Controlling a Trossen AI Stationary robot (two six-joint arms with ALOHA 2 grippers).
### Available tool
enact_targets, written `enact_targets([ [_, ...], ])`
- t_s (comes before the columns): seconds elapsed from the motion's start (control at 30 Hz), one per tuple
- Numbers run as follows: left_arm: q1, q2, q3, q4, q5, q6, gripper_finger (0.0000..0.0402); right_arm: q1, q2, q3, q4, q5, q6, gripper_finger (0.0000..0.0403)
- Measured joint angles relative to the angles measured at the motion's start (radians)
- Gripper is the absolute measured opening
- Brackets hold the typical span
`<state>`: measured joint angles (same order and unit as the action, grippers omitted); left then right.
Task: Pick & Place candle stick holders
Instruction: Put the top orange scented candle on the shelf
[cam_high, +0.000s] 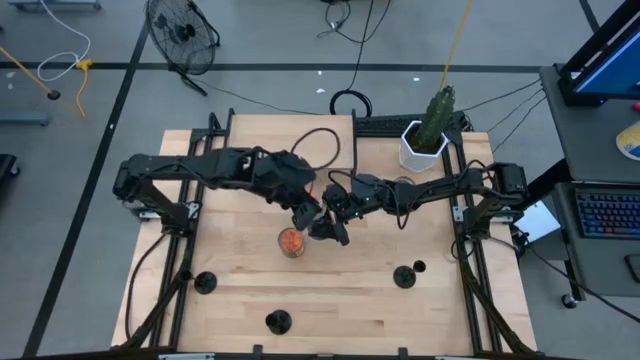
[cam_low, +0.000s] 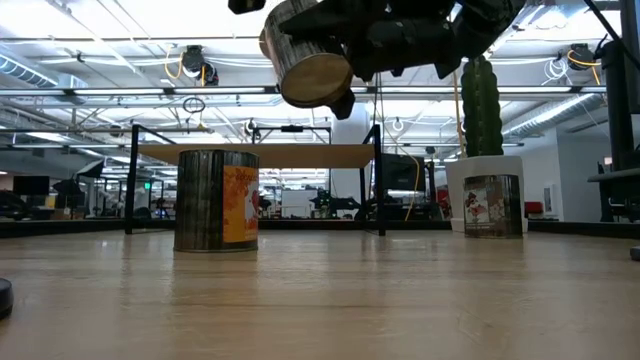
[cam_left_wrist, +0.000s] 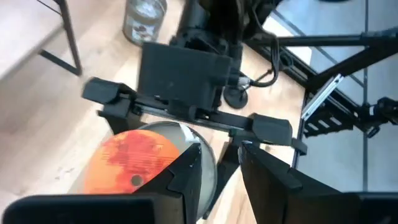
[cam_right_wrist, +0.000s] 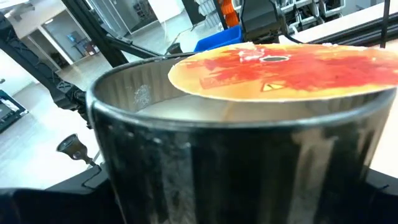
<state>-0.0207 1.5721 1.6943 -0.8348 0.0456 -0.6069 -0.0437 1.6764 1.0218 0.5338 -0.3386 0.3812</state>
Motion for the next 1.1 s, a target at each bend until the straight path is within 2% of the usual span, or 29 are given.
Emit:
enact_targets([
  [0.23, 0.004, -0.065, 0.001, 0.000, -0.051, 0.011, 0.0115, -0.003, 0.000, 0.000, 0.022, 0.052, -0.015, 0.0348],
  [0.5, 0.009, -0.177, 0.003, -0.144, -0.266, -0.072, 0.0115, -0.029, 0.000, 0.000, 0.087, 0.133, -0.043, 0.0347],
  [0.7, 0.008, -0.192, -0.001, -0.266, -0.282, -0.133, 0.0115, -0.040, -0.024, 0.000, 0.174, 0.177, -0.107, 0.0347],
  [1.1, 0.008, -0.191, -0.001, -0.283, -0.291, -0.138, 0.0115, -0.042, -0.196, 0.000, 0.074, 0.549, -0.431, 0.0347],
])
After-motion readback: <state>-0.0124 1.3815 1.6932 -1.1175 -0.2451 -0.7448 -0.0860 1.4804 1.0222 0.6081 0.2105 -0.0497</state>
